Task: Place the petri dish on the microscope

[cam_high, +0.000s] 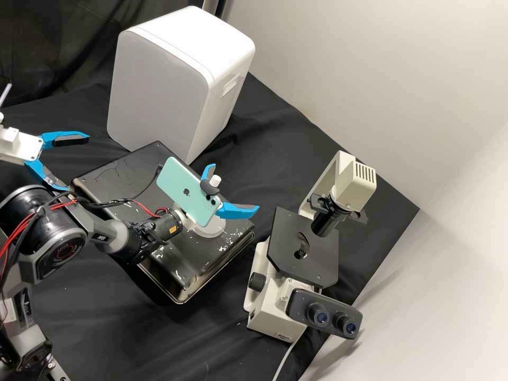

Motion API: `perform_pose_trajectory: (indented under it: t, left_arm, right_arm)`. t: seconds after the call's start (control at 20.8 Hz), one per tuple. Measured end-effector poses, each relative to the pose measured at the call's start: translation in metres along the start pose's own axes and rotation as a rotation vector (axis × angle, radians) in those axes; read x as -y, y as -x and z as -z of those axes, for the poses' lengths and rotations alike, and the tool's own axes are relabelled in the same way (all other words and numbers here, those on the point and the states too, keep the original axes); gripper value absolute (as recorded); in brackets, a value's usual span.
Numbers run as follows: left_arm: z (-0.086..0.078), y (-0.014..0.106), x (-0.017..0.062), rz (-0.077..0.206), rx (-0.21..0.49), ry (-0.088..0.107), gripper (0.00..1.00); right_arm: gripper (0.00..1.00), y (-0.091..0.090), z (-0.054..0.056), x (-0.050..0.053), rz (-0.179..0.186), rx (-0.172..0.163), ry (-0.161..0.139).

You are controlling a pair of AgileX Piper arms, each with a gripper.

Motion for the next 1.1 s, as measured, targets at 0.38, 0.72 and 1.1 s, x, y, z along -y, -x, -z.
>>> perform_pose_trajectory:
  t: [0.38,0.72,1.1]
  left_arm:
    - [0.0,-0.001,-0.0013,-0.001,0.017,0.008,1.0]
    - [0.0,-0.001,-0.0012,0.0,0.02,0.006,1.0]
    - [0.0,-0.001,-0.0012,0.0,0.02,0.006,1.0]
  right_arm:
    - [1.0,0.0,0.0,0.0,-0.002,-0.002,0.0]
    - [1.0,0.026,-0.009,0.007,-0.011,-0.005,0.003]
    - [1.0,0.051,-0.022,0.02,0.009,0.013,0.006]
